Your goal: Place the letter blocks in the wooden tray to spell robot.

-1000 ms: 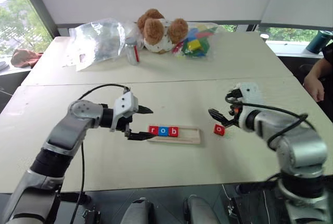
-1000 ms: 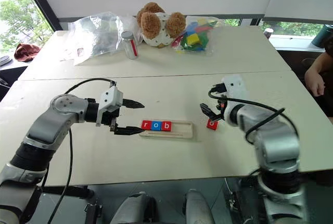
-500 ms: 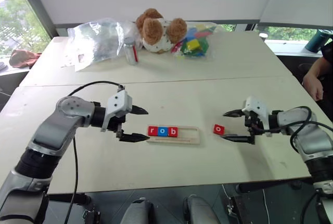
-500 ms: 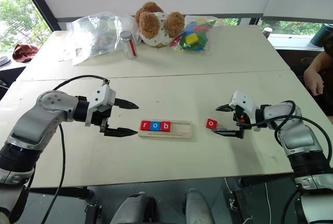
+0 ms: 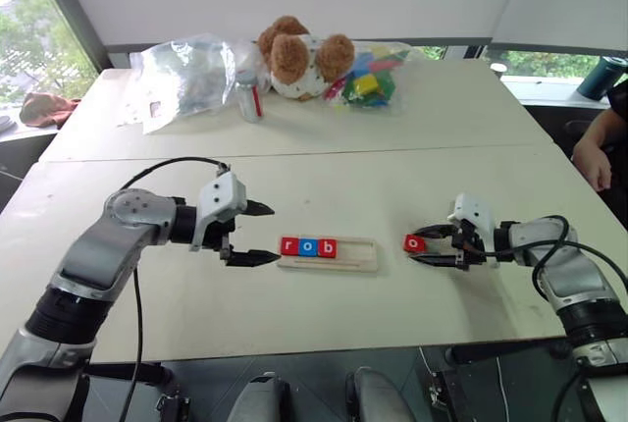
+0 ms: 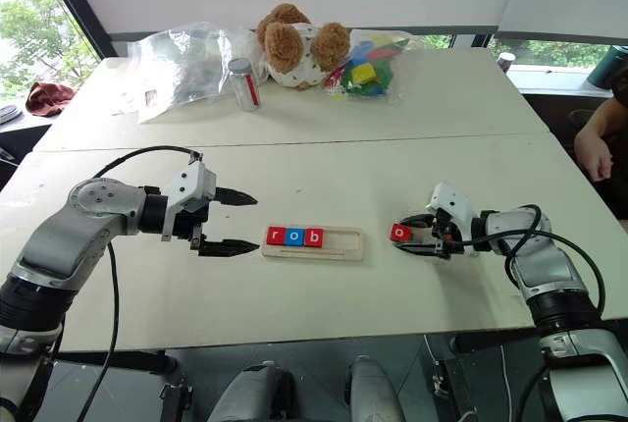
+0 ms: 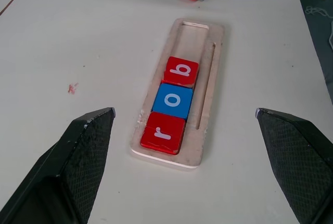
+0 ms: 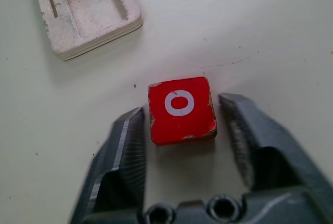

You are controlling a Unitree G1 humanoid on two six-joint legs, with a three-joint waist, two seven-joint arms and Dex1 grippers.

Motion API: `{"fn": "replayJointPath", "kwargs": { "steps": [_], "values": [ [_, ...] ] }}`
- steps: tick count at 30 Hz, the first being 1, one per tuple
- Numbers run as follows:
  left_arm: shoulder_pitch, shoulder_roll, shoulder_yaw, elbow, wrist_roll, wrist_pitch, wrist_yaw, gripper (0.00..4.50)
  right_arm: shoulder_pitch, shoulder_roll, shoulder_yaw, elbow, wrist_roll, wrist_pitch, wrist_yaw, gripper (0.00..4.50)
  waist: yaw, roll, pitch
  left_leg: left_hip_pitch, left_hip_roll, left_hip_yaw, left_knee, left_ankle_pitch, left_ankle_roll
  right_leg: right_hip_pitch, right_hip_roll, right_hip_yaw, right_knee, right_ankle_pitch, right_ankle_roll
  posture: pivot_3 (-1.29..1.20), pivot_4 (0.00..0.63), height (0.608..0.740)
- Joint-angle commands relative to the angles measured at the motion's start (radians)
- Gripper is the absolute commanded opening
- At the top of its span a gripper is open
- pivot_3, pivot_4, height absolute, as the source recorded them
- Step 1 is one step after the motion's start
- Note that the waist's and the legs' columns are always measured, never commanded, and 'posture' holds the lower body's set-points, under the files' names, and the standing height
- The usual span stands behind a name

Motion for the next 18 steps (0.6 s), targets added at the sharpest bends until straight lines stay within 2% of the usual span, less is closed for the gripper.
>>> {"fn": "replayJointPath", "kwargs": {
  "steps": [1,5,9,12,18],
  "values": [
    [-0.013,0.004,0.017,-0.009,-0.005,-0.015,-0.008,4.50,0.004,0.001,-0.018,-0.038,0.013,-0.005,-0.005,1.12,0.000,0.000,0.000,0.000,0.000,0.000,0.000,0.000,0.000,0.000,0.000,0.000,0.000,0.000,0.000,0.00,0.150,0.740],
    [0.021,0.033,0.032,0.009,-0.007,-0.022,-0.031,4.50,-0.048,0.017,-0.010,-0.146,0.056,0.105,-0.003,1.12,-0.002,0.000,0.000,0.000,0.000,0.000,0.000,0.000,0.000,0.000,0.000,0.000,0.000,0.000,0.000,0.00,0.150,0.740],
    [0.055,0.061,0.023,0.038,0.036,-0.083,-0.044,4.50,-0.106,0.035,0.058,-0.284,0.043,0.208,0.011,1.12,-0.005,0.001,0.000,0.000,0.000,0.000,0.000,0.000,0.000,-0.002,0.000,0.001,0.001,0.000,0.000,0.00,0.150,0.740],
    [0.057,0.045,0.049,0.043,0.018,-0.079,-0.026,4.50,-0.144,0.086,0.118,-0.360,0.019,0.312,-0.050,1.12,0.002,0.001,0.000,0.000,0.001,-0.001,0.000,0.000,-0.001,-0.001,0.000,-0.001,0.001,0.000,0.000,0.00,0.150,0.740],
    [0.112,0.063,0.067,0.010,0.021,-0.077,-0.009,4.50,-0.151,0.105,0.221,-0.421,-0.042,0.349,-0.068,1.12,0.003,0.001,0.000,-0.002,-0.001,-0.001,0.000,0.000,-0.001,-0.002,-0.002,-0.001,0.000,0.000,0.000,0.00,0.150,0.740]
  ]
}}
